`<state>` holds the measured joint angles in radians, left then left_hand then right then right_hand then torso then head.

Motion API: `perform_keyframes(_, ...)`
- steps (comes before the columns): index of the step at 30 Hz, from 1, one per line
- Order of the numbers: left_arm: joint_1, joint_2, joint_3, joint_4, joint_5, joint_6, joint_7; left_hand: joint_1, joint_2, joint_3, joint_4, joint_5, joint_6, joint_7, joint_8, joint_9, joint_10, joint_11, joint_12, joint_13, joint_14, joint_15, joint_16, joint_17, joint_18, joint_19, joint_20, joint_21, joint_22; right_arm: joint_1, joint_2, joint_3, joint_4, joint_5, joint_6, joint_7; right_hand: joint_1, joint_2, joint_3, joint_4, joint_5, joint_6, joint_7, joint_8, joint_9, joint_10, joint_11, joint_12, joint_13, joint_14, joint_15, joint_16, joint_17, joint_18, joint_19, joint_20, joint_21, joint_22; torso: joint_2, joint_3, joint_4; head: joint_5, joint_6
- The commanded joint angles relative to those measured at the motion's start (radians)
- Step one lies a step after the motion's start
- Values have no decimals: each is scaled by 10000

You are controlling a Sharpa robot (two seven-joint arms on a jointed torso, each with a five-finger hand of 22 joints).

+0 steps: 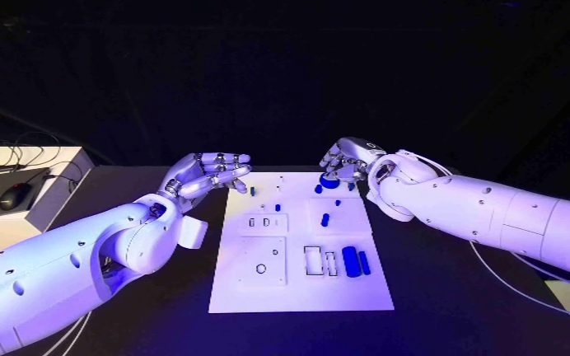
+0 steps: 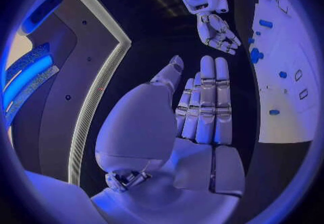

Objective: Assemble the parts on the task board

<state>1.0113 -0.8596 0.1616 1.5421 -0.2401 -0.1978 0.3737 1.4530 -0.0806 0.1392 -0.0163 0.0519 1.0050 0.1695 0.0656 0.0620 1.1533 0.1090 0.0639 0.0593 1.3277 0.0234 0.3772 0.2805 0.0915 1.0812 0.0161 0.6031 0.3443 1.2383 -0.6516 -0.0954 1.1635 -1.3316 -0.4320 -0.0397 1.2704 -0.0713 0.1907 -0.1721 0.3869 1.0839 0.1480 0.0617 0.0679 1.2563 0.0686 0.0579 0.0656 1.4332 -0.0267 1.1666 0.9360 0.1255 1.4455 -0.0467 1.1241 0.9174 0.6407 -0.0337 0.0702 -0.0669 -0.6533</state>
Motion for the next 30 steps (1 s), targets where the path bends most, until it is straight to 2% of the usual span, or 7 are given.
perform_keyframes(1, -1, -18, 11, 78, -366, 3, -273, -130, -26, -12, 3, -34, 111, -28, -30, 8, 98, -20, -63, -11, -22, -36, 414, 271, 228, 40, -20, 266, 170, 24, 160, 10, -222, -650, 168, -425, -245, -52, 9, 165, 491, -56, 3, 22, 4, 94, -33, 25, 31, -8, 53, 208, 269, 113, -7, 55, 200, 297, 116, -48, 66, -75, 29)
perform_keyframes(7, -5, -4, 14, 60, -452, -135, -383, -259, 8, 107, 113, -26, 198, -66, -24, 10, 218, -62, -54, -7, -157, -73, 983, 623, 287, -61, -20, 594, 383, 35, 346, 13, -384, -1283, 214, -535, 224, -19, 533, -248, 88, 154, -43, 21, -2, 417, -139, 22, 18, 86, -2, 645, 759, 281, 42, 8, 159, 288, 226, -85, 110, -147, 84)
perform_keyframes(14, -43, 60, 13, -26, -490, -162, -424, -313, -74, 271, 227, -29, 256, -133, -31, 8, 286, -106, -61, -10, -222, -122, 1536, 1005, 362, -45, -43, 982, 602, 35, 465, 13, -548, -1734, 183, -532, -292, -232, 400, 26, 205, 87, -106, 1, -8, 183, -66, 22, 1, 46, 65, 725, 931, 281, 33, 79, 181, 538, 315, -129, 151, -209, 81)
perform_keyframes(17, -57, 62, 13, -39, -570, -158, -430, -318, -128, 376, 279, -31, 250, -130, -27, 9, 270, -102, -57, -8, -318, -112, 1691, 1116, 394, -153, -7, 1119, 672, 25, 485, 12, -542, -1701, 38, -343, -574, -626, -416, 454, 682, -382, -284, 36, 22, -1430, 398, 245, 65, -375, 313, 160, 812, 851, -508, 377, -1991, -1787, 352, -146, 185, -257, 99)
perform_keyframes(28, -71, 22, 12, -74, -674, -106, -462, -313, -177, 482, 340, -28, 234, -128, -29, 9, 283, -99, -55, -8, -396, -98, 1636, 1075, 429, -281, 52, 1178, 653, 6, 467, 10, -653, -1143, 49, 49, 155, -628, -1060, 835, 453, -444, -277, 31, 15, -1174, 274, 125, 64, 191, 474, 1700, 4404, 781, 467, 437, -2258, -972, 458, -196, 295, -336, 87)
perform_keyframes(29, -71, 21, 12, -85, -676, -101, -464, -309, -183, 495, 347, -28, 231, -122, -29, 9, 279, -96, -53, -7, -385, -94, 1591, 1043, 433, -292, 61, 1171, 631, 6, 458, 10, -657, -1083, 41, 68, 224, -708, -1070, 747, 431, -700, -323, 142, -29, -1145, 221, 132, 80, -1249, 291, -2686, 1247, -27, 843, 294, 657, 2220, 463, -204, 297, -337, 86)
perform_keyframes(30, -72, 24, 12, -98, -677, -100, -465, -306, -183, 498, 347, -29, 231, -122, -28, 9, 279, -95, -55, -8, -387, -93, 1579, 1036, 435, -288, 62, 1173, 628, 6, 443, 10, -655, -1027, -17, 110, 265, -623, -1006, 729, 376, -555, -280, 59, 11, -1167, 206, 139, 93, -1745, 309, -4261, 139, 263, 679, 297, -170, 1313, 462, -208, 297, -341, 69)
